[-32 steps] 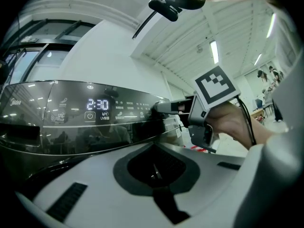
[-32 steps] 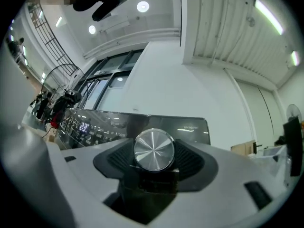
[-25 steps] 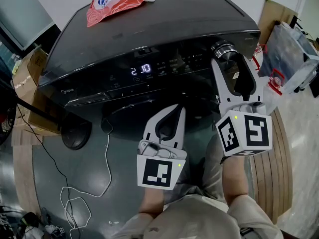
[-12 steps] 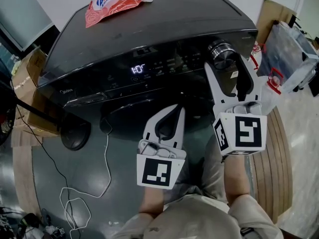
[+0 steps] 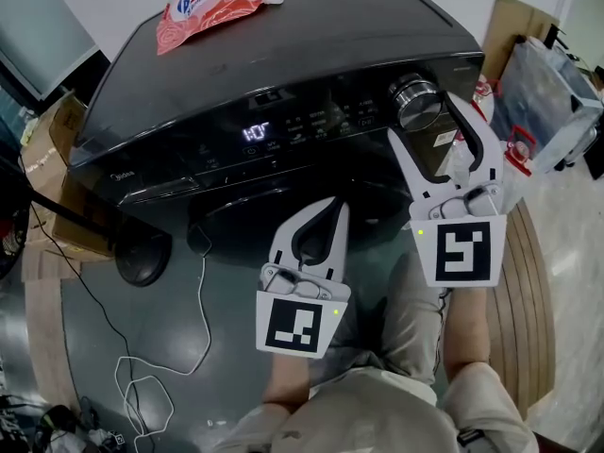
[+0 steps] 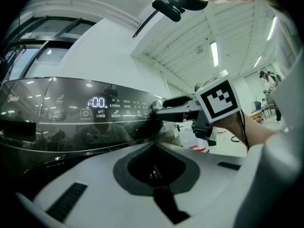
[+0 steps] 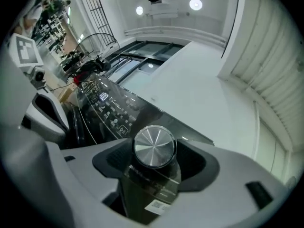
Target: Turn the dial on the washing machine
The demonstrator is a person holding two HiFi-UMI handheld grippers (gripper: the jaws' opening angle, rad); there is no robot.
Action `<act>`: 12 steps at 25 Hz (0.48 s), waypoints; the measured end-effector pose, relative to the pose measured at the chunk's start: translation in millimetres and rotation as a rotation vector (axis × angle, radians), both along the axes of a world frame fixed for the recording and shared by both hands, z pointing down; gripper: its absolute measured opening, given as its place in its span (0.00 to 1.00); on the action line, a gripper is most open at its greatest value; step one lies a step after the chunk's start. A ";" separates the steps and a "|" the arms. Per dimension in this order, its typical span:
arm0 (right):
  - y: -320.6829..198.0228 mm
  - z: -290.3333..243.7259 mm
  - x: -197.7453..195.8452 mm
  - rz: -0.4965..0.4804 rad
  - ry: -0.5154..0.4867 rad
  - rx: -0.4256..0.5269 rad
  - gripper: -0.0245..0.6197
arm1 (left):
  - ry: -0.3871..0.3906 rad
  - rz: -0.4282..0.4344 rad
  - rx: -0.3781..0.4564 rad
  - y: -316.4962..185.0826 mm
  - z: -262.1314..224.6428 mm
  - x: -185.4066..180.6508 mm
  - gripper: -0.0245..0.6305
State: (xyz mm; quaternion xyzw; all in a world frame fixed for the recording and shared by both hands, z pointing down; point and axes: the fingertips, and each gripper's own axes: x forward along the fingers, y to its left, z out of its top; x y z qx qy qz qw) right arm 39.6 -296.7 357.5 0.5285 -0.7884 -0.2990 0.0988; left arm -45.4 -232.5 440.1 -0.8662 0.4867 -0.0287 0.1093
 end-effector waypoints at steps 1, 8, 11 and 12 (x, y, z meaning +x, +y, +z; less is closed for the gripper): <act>-0.4 0.7 1.1 -0.006 0.024 0.003 0.50 | 0.003 0.000 -0.002 -0.5 0.3 -0.4 0.06; 0.1 2.6 -0.9 -0.063 0.138 0.008 0.47 | 0.006 0.000 -0.006 -2.9 1.5 -0.6 0.06; -0.2 3.7 0.0 -0.062 0.137 0.001 0.47 | 0.005 0.002 -0.003 -3.2 1.0 -0.1 0.06; -0.3 3.9 0.2 -0.061 0.132 -0.002 0.47 | 0.001 0.002 -0.002 -3.3 0.8 -0.1 0.06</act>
